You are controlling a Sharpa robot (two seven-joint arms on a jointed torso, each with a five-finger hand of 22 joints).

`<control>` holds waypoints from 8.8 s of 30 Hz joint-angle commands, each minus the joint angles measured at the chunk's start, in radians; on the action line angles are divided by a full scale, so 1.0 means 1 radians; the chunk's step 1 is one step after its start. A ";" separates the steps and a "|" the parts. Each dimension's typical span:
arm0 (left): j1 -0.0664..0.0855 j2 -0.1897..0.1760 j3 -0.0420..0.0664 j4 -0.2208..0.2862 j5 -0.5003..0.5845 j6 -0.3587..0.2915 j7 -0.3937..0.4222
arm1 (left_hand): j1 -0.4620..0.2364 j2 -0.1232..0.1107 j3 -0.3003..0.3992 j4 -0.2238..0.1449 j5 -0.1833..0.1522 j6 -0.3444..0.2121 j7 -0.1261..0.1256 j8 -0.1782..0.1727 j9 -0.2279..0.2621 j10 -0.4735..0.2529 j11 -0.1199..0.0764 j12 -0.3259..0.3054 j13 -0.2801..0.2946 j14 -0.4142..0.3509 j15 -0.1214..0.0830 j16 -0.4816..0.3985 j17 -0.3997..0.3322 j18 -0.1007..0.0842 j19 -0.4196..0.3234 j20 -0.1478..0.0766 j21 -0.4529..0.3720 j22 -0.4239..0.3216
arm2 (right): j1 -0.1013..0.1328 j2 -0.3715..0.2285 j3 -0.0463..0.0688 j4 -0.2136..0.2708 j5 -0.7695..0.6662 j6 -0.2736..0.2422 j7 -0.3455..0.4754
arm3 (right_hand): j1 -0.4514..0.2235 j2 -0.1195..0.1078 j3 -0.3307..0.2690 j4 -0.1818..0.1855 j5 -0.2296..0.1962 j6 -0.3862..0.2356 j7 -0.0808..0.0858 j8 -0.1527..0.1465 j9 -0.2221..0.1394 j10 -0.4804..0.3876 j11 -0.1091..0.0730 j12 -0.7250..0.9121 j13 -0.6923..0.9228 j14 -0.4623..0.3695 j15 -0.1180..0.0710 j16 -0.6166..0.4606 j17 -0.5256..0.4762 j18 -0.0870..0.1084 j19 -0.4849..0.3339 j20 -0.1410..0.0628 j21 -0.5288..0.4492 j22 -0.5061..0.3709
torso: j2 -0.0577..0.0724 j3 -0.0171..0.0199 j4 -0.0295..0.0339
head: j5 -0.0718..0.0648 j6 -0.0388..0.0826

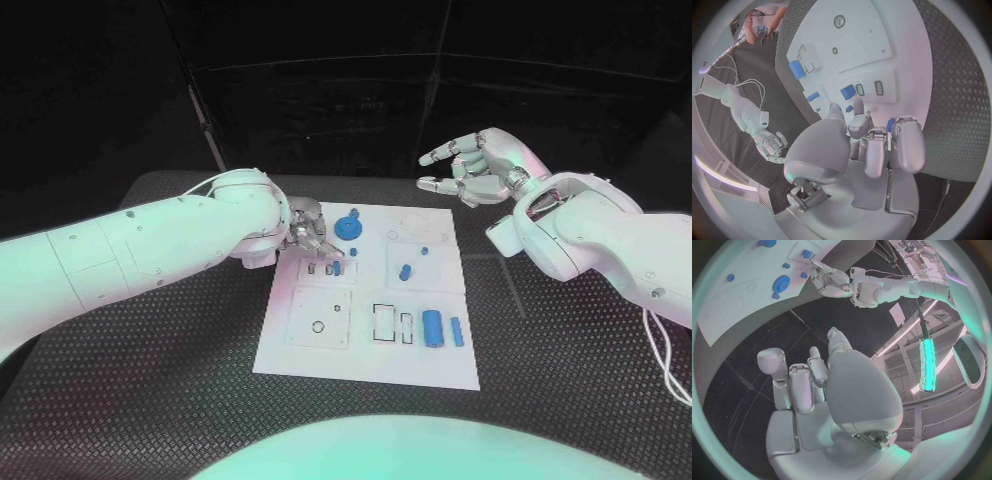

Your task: Assemble the parts on the task board

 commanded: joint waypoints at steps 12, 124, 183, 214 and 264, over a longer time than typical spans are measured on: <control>0.022 0.048 -0.042 -0.034 -0.020 0.038 -0.023 | -0.011 0.004 -0.017 0.000 -0.001 -0.015 -0.002 0.013 0.011 0.010 -0.003 0.009 0.007 0.107 -0.007 0.003 0.263 -0.020 0.010 0.001 0.011 0.011 | 0.002 0.012 0.001 -0.014 0.006 -0.009 -0.014 | 0.001 0.008 -0.008 -0.002 0.010 -0.005 -0.001 0.007 -0.002 -0.006 0.001 -0.005 -0.003 0.039 -0.008 -0.011 -0.008 0.021 -0.012 0.001 -0.012 -0.012 | 0.001 -0.0007 0.0001 | 0.002 -0.006; 0.021 0.021 -0.053 0.003 0.175 -0.107 -0.009 | 0.094 -0.236 0.924 -0.216 0.090 -0.087 0.003 0.056 0.148 -0.004 -0.004 -0.052 -0.059 0.107 -0.008 0.003 0.263 -0.021 0.018 0.000 -0.007 0.032 | 0.002 0.060 0.001 -0.074 0.006 0.012 -0.029 | 0.006 0.021 -0.011 -0.007 0.058 -0.001 -0.004 0.018 -0.002 0.005 -0.002 0.001 0.001 0.043 -0.012 -0.017 -0.007 0.021 -0.006 -0.003 -0.022 -0.020 | 0.000 -0.0004 0.0019 | 0.011 -0.039; -0.105 -0.037 -0.053 0.071 -0.022 -0.408 -0.003 | 0.068 -0.276 0.993 -0.247 0.092 -0.071 -0.002 0.072 0.166 0.025 -0.010 -0.033 -0.042 0.107 -0.013 0.003 0.263 -0.025 0.030 -0.005 0.008 0.057 | 0.002 0.052 0.001 -0.082 0.009 0.014 -0.021 | 0.004 0.021 -0.012 -0.006 0.058 -0.001 -0.004 0.018 -0.002 0.005 -0.002 0.001 0.001 0.043 -0.012 -0.018 -0.008 0.021 -0.005 -0.003 -0.022 -0.020 | -0.003 0.0063 0.0091 | 0.006 -0.045; -0.105 -0.047 -0.053 0.078 -0.027 -0.363 -0.007 | 0.068 -0.280 0.996 -0.249 0.091 -0.071 -0.002 0.072 0.166 0.027 -0.010 -0.031 -0.040 0.107 -0.013 0.003 0.263 -0.026 0.030 -0.005 0.010 0.060 | 0.002 0.053 0.001 -0.089 0.016 0.018 -0.020 | 0.001 0.022 -0.014 -0.004 0.058 -0.001 -0.004 0.020 -0.002 0.006 -0.003 0.001 0.001 0.043 -0.012 -0.018 -0.008 0.021 -0.005 -0.003 -0.024 -0.021 | -0.004 0.0062 0.0097 | 0.005 -0.045; -0.104 -0.034 -0.053 0.064 -0.028 -0.297 -0.008 | 0.005 -0.310 0.967 -0.233 0.097 -0.024 -0.030 0.079 0.167 0.069 -0.030 0.022 0.016 0.107 -0.026 0.003 0.263 -0.026 0.032 -0.015 0.009 0.065 | 0.002 0.053 0.001 -0.086 0.016 0.020 -0.020 | 0.000 0.024 -0.014 -0.004 0.059 0.000 -0.005 0.021 -0.002 0.007 -0.003 0.003 0.002 0.044 -0.012 -0.018 -0.008 0.021 -0.004 -0.003 -0.023 -0.020 | -0.003 0.0068 0.0083 | 0.003 -0.045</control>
